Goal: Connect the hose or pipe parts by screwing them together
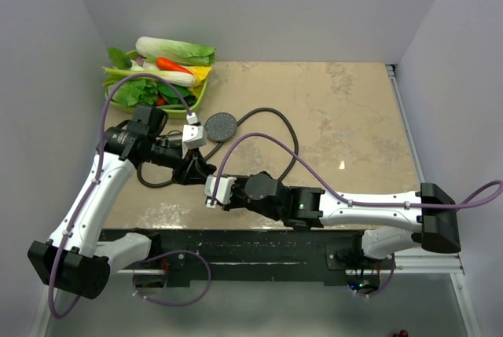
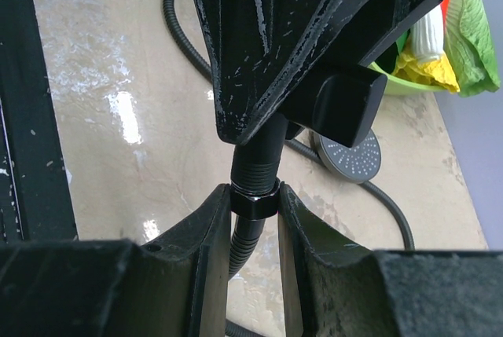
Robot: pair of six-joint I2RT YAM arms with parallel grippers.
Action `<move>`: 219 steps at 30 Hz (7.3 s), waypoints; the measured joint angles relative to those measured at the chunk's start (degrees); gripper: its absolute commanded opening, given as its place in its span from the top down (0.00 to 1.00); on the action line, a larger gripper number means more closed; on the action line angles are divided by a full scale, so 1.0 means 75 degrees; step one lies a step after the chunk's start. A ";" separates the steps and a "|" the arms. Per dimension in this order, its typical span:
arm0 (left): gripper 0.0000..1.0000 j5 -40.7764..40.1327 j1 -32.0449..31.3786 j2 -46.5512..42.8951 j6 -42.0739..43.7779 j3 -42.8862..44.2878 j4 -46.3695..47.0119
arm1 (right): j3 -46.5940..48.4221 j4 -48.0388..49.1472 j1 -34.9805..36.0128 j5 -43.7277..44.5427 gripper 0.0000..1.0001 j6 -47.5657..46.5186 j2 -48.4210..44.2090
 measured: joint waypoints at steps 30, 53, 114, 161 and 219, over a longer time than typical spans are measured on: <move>1.00 0.0778 -0.0035 -0.0090 0.0437 0.0105 -0.0108 | -0.0105 0.0274 -0.0618 -0.1673 1.00 0.1271 -0.0414; 1.00 0.0828 -0.0090 -0.0216 -0.0510 0.0542 0.0376 | -0.0997 0.2084 -0.0874 -0.1941 1.00 0.2055 -0.1343; 1.00 0.0857 -0.0087 -0.0254 -0.0373 0.0236 0.0291 | -0.1049 0.1763 -0.1043 -0.2454 1.00 0.2180 -0.0816; 1.00 0.0778 -0.0096 -0.0181 0.0364 0.0274 -0.0408 | -0.1428 0.2850 -0.1349 -0.2882 1.00 0.3042 -0.1131; 1.00 0.0828 -0.0087 -0.0256 0.0023 0.0117 0.0216 | -0.1145 0.2238 -0.1075 -0.2783 1.00 0.2684 -0.0586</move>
